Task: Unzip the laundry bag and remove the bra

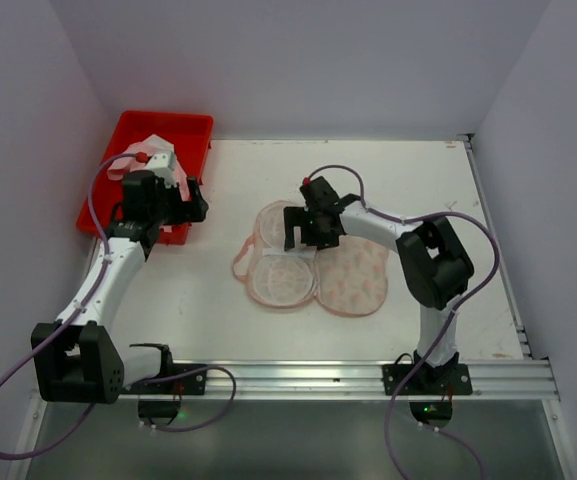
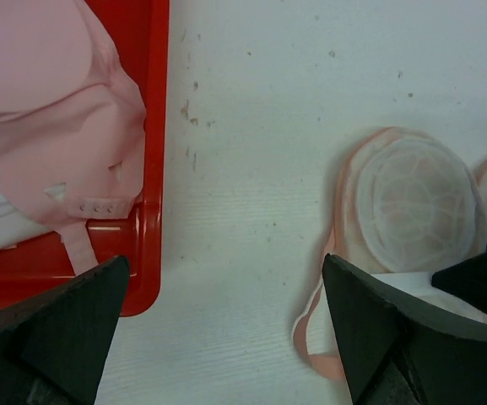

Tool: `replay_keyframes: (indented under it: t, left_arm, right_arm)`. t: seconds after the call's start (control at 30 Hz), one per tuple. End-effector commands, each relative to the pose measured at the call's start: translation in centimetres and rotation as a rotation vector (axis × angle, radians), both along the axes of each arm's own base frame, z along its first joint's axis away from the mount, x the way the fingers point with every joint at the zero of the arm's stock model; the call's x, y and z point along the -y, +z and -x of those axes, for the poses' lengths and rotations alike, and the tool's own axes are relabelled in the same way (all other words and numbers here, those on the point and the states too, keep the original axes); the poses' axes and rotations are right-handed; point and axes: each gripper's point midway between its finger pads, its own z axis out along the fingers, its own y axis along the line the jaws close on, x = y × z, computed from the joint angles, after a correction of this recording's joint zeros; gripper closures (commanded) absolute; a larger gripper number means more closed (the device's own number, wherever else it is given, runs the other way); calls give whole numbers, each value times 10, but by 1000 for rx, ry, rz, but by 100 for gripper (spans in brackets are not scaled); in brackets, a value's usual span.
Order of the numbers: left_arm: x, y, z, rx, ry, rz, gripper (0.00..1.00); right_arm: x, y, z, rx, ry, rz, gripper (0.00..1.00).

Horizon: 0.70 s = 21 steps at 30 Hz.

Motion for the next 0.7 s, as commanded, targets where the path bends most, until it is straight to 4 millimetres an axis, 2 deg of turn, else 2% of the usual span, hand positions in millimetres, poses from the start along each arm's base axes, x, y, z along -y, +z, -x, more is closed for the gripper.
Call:
replay_keyframes:
  t: [0.0,0.13,0.27,0.3,0.37,0.4,0.47,0.5,0.53,0.57,0.6,0.67]
  left_arm:
    - [-9,17,-9,114,26,-46,0]
    - [-15,14,-9,104,51,-67,0]
    - [-18,13,-7,98,68,-74,0]
    - [-18,13,-7,96,69,-75,0]
    - [-19,12,-6,96,75,-80,0]
    - [-20,13,-5,98,78,-81,0]
    - [-21,13,-4,99,83,-84,0]
    - [-22,13,-4,100,85,-87,0]
    - [-22,13,-4,100,87,-88,0]
    - [-22,13,-4,101,86,-86,0]
    - [-22,14,-4,102,86,-85,0]
    - [-22,14,-4,100,85,-87,0]
  right_arm:
    - [-42,-8,33,-49,272,-47,1]
    - [-74,8,59,-20,459,-89,1]
    - [-81,28,67,24,503,-80,1]
    - [-71,27,61,40,449,-44,1]
    - [-55,39,50,95,364,0,1]
    - [-34,40,35,122,257,53,1]
    - [-2,40,32,124,145,85,1]
    - [23,38,23,105,20,85,1]
    - [46,24,31,65,-39,113,1]
    - [60,30,31,71,-95,101,1]
    - [86,18,36,32,-182,119,2]
    - [105,16,41,23,-244,131,4]
